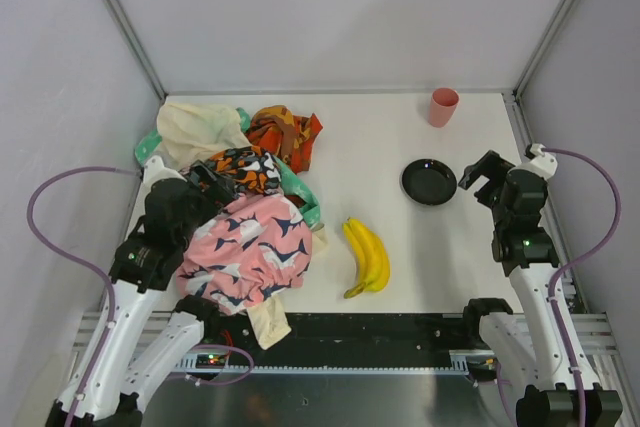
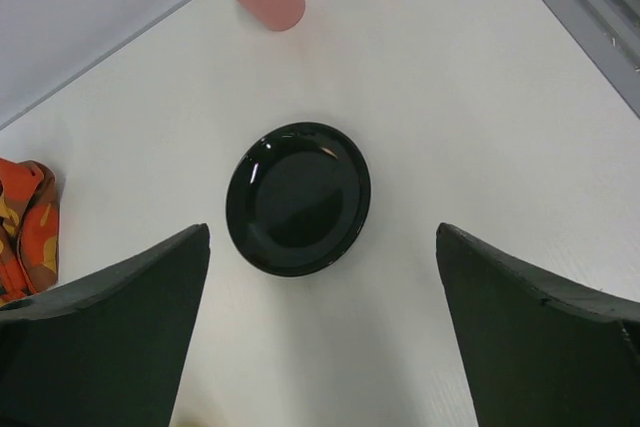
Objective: Pick out a specific cloth from the pile
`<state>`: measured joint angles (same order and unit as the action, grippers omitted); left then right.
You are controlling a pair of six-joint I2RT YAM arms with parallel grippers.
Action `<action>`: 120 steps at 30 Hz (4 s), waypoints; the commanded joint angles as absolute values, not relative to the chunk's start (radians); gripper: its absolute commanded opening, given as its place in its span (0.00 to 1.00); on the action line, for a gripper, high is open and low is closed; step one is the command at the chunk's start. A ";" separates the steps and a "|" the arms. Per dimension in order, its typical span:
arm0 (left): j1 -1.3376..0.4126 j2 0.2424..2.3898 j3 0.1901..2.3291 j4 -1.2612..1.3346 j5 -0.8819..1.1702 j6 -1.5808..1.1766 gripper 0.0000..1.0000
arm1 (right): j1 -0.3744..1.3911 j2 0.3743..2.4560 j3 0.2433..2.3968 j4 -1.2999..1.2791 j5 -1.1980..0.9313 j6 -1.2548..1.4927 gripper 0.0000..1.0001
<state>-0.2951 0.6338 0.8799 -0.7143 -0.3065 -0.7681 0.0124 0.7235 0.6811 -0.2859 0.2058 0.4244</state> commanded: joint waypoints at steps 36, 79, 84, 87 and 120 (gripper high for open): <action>-0.364 1.848 1.037 -0.603 -0.141 -0.811 0.24 | 0.009 0.829 0.675 -0.222 0.064 0.353 0.99; -0.025 1.998 1.743 -0.603 -0.306 -0.570 0.62 | 0.009 0.827 0.670 -0.207 -0.016 0.339 0.99; -0.050 1.825 1.702 -0.607 -0.279 -0.536 0.98 | 0.009 0.807 0.670 -0.203 -0.067 0.338 0.99; -0.123 1.659 1.629 -0.607 -0.362 -0.510 0.99 | 0.009 0.793 0.670 -0.204 -0.086 0.341 0.99; -0.645 1.801 1.209 -0.705 -0.610 -0.605 0.91 | 0.009 0.779 0.670 -0.224 -0.113 0.324 0.99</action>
